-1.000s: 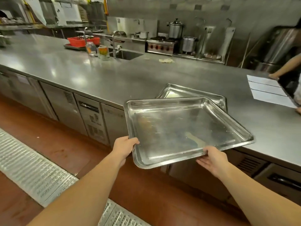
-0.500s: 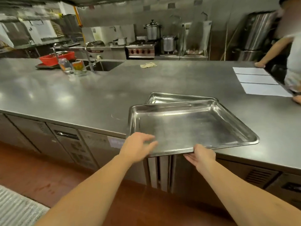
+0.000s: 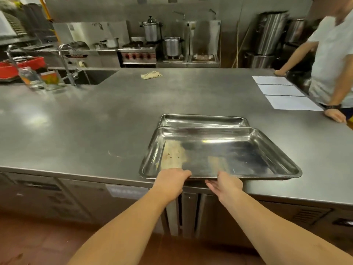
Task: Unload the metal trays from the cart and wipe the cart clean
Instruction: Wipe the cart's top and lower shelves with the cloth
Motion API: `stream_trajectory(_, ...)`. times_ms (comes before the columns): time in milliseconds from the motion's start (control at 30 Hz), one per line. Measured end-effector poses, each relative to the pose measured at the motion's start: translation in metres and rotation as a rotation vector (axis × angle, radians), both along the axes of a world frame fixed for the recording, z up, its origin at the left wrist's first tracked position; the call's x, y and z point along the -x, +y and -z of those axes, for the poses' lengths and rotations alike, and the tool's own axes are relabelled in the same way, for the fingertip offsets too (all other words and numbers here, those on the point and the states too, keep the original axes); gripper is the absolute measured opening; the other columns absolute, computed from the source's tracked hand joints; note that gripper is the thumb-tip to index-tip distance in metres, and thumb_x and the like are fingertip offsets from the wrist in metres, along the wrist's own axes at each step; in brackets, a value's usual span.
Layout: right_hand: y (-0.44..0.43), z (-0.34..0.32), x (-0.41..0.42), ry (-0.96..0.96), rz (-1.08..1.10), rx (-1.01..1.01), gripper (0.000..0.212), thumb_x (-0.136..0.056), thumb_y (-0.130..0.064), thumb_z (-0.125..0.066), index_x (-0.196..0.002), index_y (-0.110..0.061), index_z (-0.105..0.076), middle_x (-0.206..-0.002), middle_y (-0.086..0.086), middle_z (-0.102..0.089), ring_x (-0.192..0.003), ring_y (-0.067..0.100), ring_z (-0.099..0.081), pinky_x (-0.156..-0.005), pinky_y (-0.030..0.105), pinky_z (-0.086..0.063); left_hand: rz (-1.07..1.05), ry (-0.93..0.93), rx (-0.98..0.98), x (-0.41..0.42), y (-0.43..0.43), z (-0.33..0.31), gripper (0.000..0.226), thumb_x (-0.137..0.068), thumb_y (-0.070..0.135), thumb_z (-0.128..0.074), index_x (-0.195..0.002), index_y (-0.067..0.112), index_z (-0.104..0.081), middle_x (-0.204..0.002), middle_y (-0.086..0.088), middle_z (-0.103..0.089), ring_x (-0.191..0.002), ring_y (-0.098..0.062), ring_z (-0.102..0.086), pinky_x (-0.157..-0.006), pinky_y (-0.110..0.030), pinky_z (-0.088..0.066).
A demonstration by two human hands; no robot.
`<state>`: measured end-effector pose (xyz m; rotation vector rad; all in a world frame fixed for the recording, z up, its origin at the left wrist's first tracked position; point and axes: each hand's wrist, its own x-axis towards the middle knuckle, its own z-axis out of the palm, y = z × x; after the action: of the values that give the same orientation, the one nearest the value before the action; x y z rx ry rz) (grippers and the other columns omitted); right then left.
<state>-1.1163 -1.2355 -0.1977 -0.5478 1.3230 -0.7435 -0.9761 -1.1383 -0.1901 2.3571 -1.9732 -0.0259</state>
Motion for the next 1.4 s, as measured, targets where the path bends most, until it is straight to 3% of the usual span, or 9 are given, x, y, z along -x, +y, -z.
stream_trajectory(133, -0.007, 0.008, -0.021, 0.006, -0.005, -0.031, 0.014, -0.091, -0.008, -0.059, -0.104, -0.004, -0.056, -0.09, 0.017, -0.068, -0.072, 0.025, -0.071, -0.054, 0.029, -0.059, 0.06, -0.024, -0.025, -0.025, -0.01, 0.005, 0.032, -0.076, 0.002, -0.048, -0.099, 0.022, -0.056, -0.088, -0.003, -0.064, -0.082, -0.027, -0.059, -0.064, -0.031, -0.032)
stream_trajectory(400, -0.019, 0.011, -0.036, 0.033, -0.218, -0.015, 0.026, -0.094, -0.026, -0.059, -0.108, -0.004, -0.056, -0.092, 0.018, -0.071, -0.079, 0.025, -0.072, -0.053, 0.03, -0.058, 0.041, 0.094, -0.008, -0.064, -0.03, 0.025, 0.04, -0.085, 0.005, -0.046, -0.117, 0.028, -0.055, -0.106, -0.001, -0.063, -0.095, -0.027, -0.06, -0.072, -0.037, -0.048)
stream_trajectory(467, -0.024, 0.009, -0.024, 0.261, -0.459, 0.095, 0.043, -0.09, -0.044, -0.06, -0.095, -0.002, -0.062, -0.079, 0.012, -0.074, -0.071, 0.022, -0.073, -0.054, 0.03, -0.058, 0.034, 0.096, -0.024, -0.069, -0.037, 0.029, 0.041, -0.086, 0.003, -0.045, -0.117, 0.029, -0.055, -0.105, -0.002, -0.063, -0.094, -0.027, -0.06, -0.071, -0.037, -0.049)
stream_trajectory(567, -0.045, 0.008, 0.004, 0.951, -0.73, 0.735, 0.039, -0.086, -0.053, -0.06, -0.07, -0.017, -0.065, -0.057, -0.001, -0.067, -0.055, 0.013, -0.065, -0.053, 0.026, -0.054, 0.005, 0.101, -0.025, -0.078, -0.05, 0.034, 0.047, -0.087, 0.001, -0.043, -0.121, 0.03, -0.055, -0.109, -0.003, -0.063, -0.095, -0.028, -0.06, -0.072, -0.035, -0.046)
stream_trajectory(633, -0.064, 0.002, 0.017, 1.267, -0.797, 1.193, 0.024, -0.086, -0.049, -0.061, -0.079, -0.025, -0.062, -0.075, -0.01, -0.064, -0.07, 0.008, -0.06, -0.061, 0.025, -0.05, -0.022, 0.102, -0.036, -0.083, -0.059, 0.035, 0.05, -0.086, -0.001, -0.043, -0.123, 0.03, -0.056, -0.113, -0.004, -0.064, -0.099, -0.028, -0.06, -0.079, -0.036, -0.05)
stream_trajectory(733, -0.092, 0.001, 0.022, 1.462, -1.049, 1.378, 0.032, -0.092, -0.042, -0.054, -0.119, -0.026, -0.056, -0.116, -0.008, -0.057, -0.109, 0.016, -0.054, -0.09, 0.031, -0.041, -0.063, 0.11, -0.039, -0.088, -0.067, 0.032, 0.044, -0.089, 0.001, -0.042, -0.119, 0.028, -0.06, -0.108, -0.005, -0.067, -0.094, -0.028, -0.061, -0.081, -0.038, -0.051)
stream_trajectory(933, -0.119, 0.0, 0.012, 1.442, -1.237, 1.383, 0.028, -0.1, -0.039, -0.039, -0.105, -0.025, -0.063, -0.103, -0.006, -0.065, -0.095, 0.016, -0.06, -0.077, 0.029, -0.044, 0.012, 0.085, -0.137, -0.096, -0.078, 0.018, 0.027, -0.1, 0.03, -0.038, -0.116, 0.021, -0.058, -0.106, -0.002, -0.065, -0.094, -0.024, -0.06, -0.078, -0.039, -0.051)
stream_trajectory(1067, -0.137, 0.0, 0.009, 1.402, -1.196, 1.304, 0.022, -0.096, -0.04, -0.047, -0.097, -0.03, -0.067, -0.098, -0.007, -0.067, -0.088, 0.016, -0.062, -0.065, 0.026, -0.045, 0.018, 0.054, -0.196, -0.096, -0.093, 0.011, 0.023, -0.1, 0.026, -0.038, -0.105, 0.018, -0.059, -0.098, -0.003, -0.065, -0.087, -0.024, -0.058, -0.071, -0.035, -0.048)
stream_trajectory(1400, -0.157, 0.016, -0.003, 1.35, -1.153, 1.166, 0.015, -0.092, -0.036, -0.054, -0.09, -0.031, -0.068, -0.089, -0.005, -0.067, -0.082, 0.021, -0.061, -0.063, 0.027, -0.041, -0.079, 0.057, -0.258, -0.095, -0.114, 0.02, 0.021, -0.099, 0.022, -0.041, -0.092, 0.016, -0.06, -0.09, -0.002, -0.062, -0.082, -0.025, -0.057, -0.063, -0.032, -0.043)
